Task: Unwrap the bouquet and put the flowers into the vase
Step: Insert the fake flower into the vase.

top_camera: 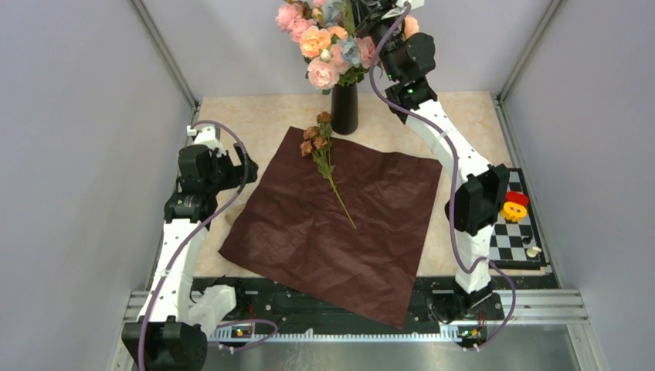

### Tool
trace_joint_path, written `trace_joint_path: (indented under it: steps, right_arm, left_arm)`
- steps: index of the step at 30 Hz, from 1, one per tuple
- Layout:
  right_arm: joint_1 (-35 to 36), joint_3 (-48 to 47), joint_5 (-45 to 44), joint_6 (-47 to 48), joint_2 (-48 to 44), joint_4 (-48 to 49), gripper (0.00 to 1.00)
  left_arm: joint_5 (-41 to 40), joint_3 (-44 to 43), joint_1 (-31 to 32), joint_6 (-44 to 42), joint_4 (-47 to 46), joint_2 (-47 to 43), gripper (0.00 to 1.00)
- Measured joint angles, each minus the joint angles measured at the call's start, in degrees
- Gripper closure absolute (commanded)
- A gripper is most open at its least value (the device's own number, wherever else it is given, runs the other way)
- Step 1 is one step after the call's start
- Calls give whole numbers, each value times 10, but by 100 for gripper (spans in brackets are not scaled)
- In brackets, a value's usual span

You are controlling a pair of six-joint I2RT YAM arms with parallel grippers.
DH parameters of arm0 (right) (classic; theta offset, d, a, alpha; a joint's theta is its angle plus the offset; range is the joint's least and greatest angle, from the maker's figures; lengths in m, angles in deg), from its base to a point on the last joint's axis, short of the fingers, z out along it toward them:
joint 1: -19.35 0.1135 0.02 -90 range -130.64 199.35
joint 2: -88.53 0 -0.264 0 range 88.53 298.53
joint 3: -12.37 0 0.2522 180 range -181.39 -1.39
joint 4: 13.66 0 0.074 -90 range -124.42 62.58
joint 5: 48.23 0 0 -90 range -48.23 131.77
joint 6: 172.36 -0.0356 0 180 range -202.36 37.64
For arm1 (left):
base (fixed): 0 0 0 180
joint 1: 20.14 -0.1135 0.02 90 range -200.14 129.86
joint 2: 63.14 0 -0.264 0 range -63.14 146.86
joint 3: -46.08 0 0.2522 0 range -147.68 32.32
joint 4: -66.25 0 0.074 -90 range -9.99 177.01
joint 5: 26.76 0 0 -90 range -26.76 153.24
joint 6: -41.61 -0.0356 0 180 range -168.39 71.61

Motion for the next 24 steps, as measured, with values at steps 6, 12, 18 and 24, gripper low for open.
trace_joint_path:
  steps: [6, 12, 18, 24]
  right_arm:
    - [0, 0, -7, 0, 0, 0, 100]
    - [0, -1, -17, 2, 0, -3, 100]
    - [0, 0, -23, 4, 0, -3, 100]
    - [0, 0, -24, 19, 0, -4, 100]
  left_arm:
    - [0, 0, 0, 0, 0, 0, 1]
    - [0, 0, 0, 0, 0, 0, 1]
    - [0, 0, 0, 0, 0, 0, 1]
    - [0, 0, 0, 0, 0, 0, 1]
